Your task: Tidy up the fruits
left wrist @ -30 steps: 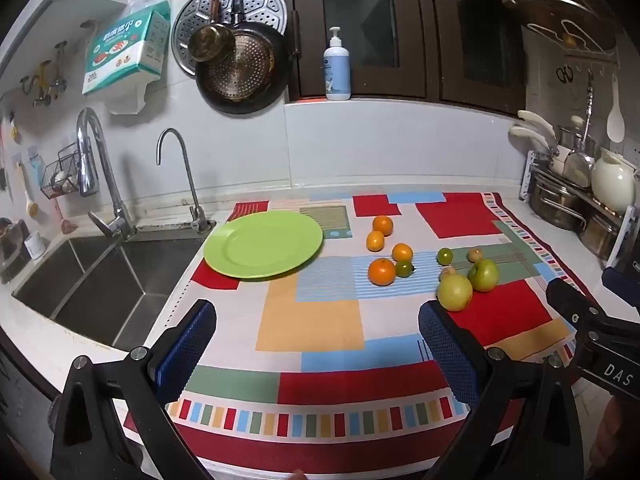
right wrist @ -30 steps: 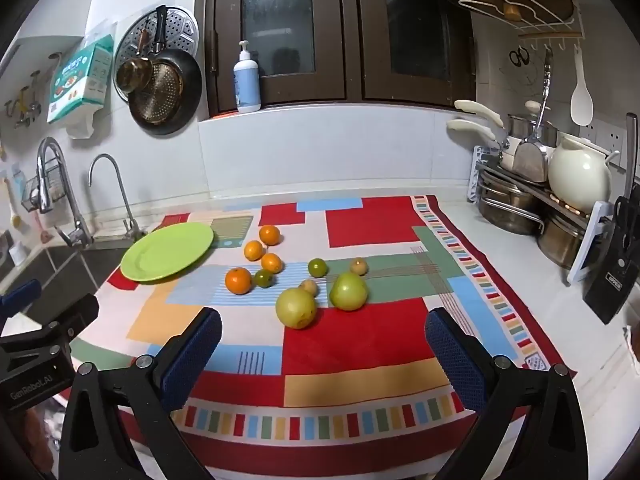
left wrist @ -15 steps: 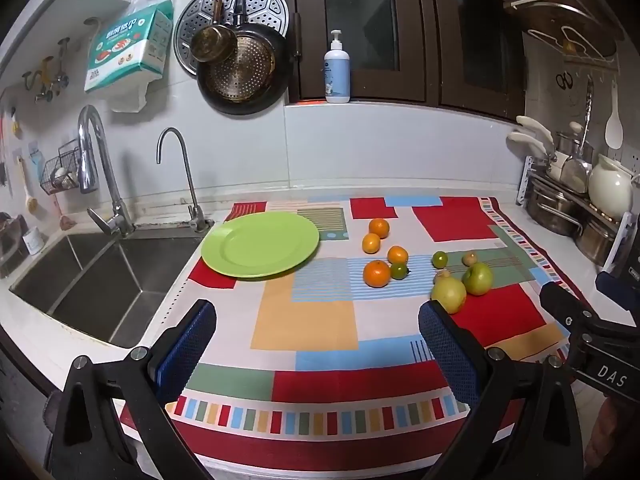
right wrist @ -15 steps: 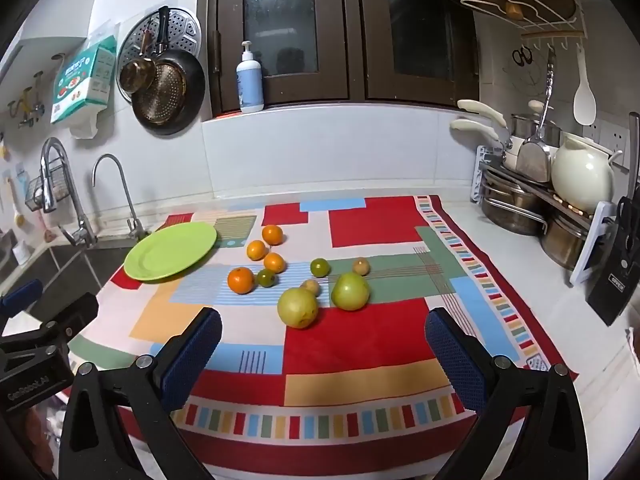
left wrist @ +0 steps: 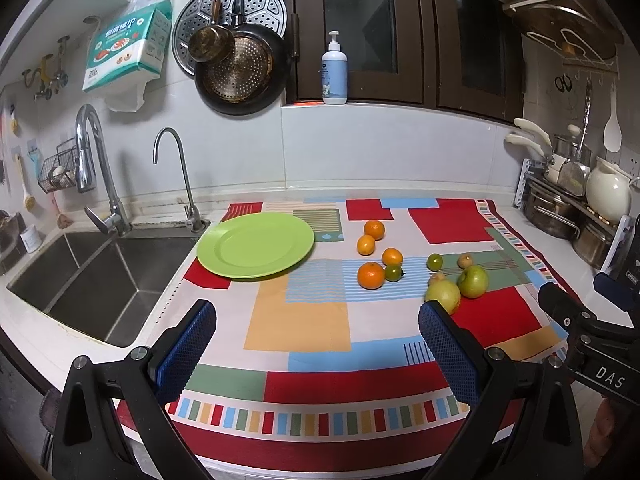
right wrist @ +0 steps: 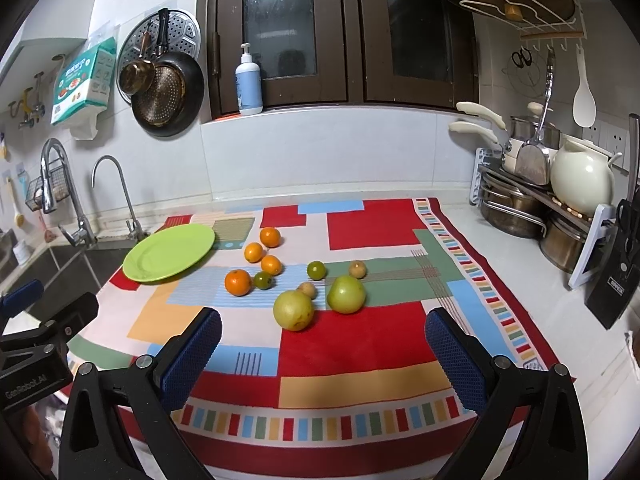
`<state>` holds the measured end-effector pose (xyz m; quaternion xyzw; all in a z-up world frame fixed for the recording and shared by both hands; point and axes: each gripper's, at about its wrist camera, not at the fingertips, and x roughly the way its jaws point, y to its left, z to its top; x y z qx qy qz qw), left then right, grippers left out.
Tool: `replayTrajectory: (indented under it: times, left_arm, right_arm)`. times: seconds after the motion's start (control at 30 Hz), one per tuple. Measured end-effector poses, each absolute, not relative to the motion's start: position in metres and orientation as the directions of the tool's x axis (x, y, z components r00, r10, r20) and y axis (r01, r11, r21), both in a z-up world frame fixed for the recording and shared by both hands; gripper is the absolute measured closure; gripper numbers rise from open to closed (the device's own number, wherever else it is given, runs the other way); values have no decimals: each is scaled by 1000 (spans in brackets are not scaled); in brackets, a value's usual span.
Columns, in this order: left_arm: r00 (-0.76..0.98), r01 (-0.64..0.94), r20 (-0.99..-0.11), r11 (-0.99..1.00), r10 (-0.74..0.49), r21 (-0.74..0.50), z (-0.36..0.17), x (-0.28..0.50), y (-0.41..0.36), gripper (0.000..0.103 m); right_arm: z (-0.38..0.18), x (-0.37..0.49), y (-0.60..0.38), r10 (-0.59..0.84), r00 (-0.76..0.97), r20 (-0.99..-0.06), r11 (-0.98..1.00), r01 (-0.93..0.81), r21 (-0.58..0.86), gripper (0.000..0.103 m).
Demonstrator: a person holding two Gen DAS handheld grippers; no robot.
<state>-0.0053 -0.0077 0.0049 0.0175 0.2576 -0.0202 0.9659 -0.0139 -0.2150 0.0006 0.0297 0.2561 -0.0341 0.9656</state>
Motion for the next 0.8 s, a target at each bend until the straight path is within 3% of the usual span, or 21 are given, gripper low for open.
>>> replayTrajectory:
  times: [0.8]
  left_arm:
    - [869,46,-495,999,-27,27,5,-5,-10,0]
  right_arm:
    - [3,-15,-215,-50,871,-489,996,78,38,0]
